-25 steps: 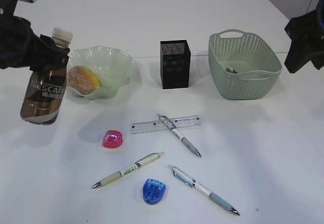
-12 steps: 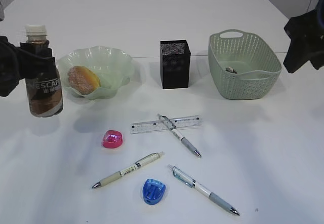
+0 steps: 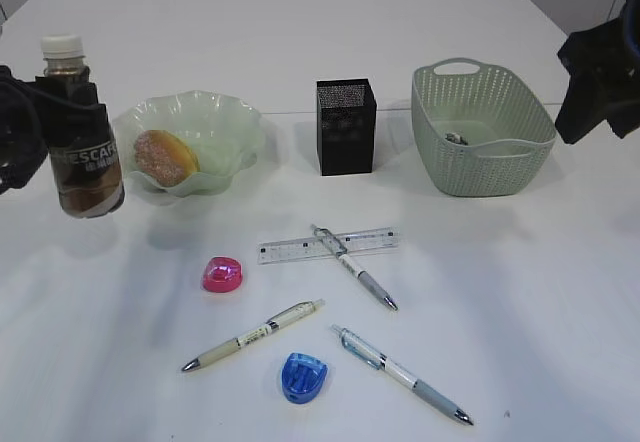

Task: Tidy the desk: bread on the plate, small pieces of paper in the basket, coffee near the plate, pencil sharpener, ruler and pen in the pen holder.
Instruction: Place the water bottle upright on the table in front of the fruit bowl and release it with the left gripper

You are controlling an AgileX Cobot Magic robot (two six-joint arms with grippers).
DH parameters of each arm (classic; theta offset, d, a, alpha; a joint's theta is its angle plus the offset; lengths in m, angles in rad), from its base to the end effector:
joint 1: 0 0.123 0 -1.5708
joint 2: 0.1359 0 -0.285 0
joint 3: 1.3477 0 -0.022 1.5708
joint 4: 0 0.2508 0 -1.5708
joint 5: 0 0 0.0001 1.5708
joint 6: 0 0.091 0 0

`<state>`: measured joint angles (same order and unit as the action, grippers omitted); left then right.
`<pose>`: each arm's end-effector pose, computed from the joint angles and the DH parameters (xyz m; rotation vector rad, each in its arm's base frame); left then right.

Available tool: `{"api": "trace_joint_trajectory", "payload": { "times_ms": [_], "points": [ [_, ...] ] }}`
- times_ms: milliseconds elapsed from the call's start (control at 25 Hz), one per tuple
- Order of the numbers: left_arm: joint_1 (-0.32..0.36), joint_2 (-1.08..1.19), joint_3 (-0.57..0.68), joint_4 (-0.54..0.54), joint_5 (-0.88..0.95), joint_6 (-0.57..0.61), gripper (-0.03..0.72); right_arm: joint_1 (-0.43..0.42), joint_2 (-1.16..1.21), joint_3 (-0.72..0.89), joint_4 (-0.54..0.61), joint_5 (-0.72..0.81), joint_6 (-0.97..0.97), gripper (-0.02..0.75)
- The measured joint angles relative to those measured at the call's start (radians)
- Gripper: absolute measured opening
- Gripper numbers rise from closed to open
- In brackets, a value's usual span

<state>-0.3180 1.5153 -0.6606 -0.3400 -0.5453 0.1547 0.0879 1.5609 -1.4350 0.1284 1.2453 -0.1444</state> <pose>0.2951 -0.0806 0.2267 0.0396 1.8176 -0.1659 0.3108 0.0385 0.3314 -0.2966 2.8313 0.1702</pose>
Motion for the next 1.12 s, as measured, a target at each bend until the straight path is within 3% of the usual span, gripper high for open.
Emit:
{"api": "trace_joint_trajectory", "payload": {
  "times_ms": [600,1120],
  "points": [
    [0.0,0.129,0.052,0.0,-0.204,-0.088,0.241,0.0,0.0,0.0,0.002,0.0,-0.002,0.439],
    [0.0,0.207,0.052,0.05,-0.27,-0.099,0.241,0.0,0.0,0.0,0.007,0.0,-0.011,0.439]
  ]
}}
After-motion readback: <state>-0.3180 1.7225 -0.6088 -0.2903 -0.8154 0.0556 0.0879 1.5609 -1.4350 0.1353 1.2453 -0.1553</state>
